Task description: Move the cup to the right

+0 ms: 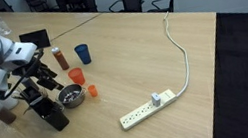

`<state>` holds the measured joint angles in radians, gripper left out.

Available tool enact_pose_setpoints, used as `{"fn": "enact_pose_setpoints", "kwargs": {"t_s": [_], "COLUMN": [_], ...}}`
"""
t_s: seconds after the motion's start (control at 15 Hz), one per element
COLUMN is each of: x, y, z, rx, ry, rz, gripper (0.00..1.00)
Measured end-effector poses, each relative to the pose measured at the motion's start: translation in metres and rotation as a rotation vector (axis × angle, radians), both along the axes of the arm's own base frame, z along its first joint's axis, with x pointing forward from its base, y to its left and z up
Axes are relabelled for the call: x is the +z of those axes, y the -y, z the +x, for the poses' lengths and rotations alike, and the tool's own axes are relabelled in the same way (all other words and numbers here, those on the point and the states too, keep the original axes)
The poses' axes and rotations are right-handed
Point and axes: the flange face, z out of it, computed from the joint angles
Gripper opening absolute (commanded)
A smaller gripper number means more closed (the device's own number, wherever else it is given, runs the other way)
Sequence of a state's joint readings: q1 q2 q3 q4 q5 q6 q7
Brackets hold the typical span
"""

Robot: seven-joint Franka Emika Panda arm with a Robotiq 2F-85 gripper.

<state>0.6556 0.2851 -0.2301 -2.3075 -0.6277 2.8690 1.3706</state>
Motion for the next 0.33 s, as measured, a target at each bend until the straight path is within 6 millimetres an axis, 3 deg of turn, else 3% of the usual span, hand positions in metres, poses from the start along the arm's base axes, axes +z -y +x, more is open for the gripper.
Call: {"fn": "enact_pose_setpoints", "kwargs": {"t_s": [0.33], "x": [0.0074], "y": [0.003], "z": [-0.0061], "rx": [0.013], "ry": [0.007], "rz": [-0.001], "gripper": [1.0]}}
